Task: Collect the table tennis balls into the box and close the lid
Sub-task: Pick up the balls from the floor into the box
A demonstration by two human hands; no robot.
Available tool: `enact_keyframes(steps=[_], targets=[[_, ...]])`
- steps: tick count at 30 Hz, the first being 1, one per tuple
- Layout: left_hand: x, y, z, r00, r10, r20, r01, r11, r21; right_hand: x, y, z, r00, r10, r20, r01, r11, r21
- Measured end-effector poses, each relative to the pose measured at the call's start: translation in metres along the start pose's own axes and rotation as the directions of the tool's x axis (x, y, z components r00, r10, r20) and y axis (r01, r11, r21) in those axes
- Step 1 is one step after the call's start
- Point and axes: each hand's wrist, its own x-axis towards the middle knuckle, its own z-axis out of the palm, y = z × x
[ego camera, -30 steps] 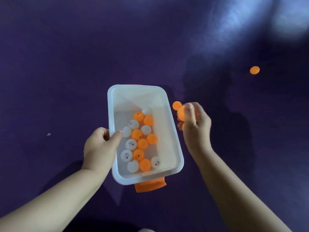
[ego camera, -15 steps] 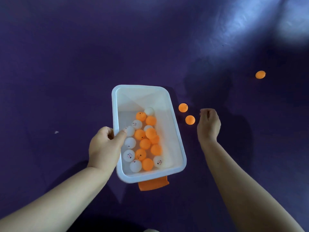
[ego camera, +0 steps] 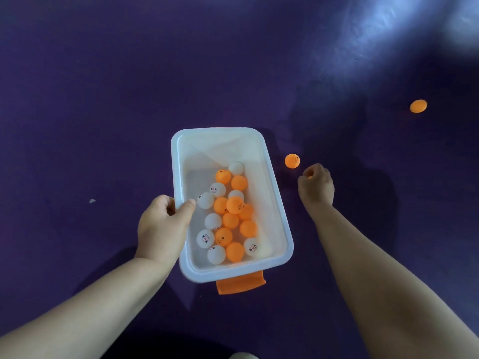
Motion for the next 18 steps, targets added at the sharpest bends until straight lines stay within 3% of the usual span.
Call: enact_keyframes(steps=[4, 9, 12, 15, 18], targets=[[0.003, -0.004, -0.002, 1.0, -0.007, -0.007, 0.007, 1.0, 0.017, 0.009, -0.022, 0.007, 0.999, -0.037, 0.006, 0.037, 0.995, -0.093], [0.004, 0.004, 0.001, 1.0, 0.022, -0.015, -0.021, 0.999, 0.033, 0.025, -0.033, 0.008, 0.987, -0.036, 0.159, 0.075, 0.965, -0.253], [0.009, 0.017, 0.007, 1.0, 0.02, -0.021, -0.019, 0.999, 0.036, 0.028, -0.051, -0.016, 0.995, -0.068, 0.07, 0.068, 0.998, 0.003], [0.018, 0.038, 0.019, 1.0, 0.014, -0.015, -0.013, 0.999, 0.036, 0.02, -0.087, -0.045, 0.981, -0.191, -0.041, 0.194, 0.937, 0.29], [0.022, 0.074, 0.029, 0.999, 0.032, 0.024, -0.033, 0.997, 0.067, 0.011, -0.12, -0.075, 0.928, -0.372, 0.029, 0.345, 0.884, 0.314]])
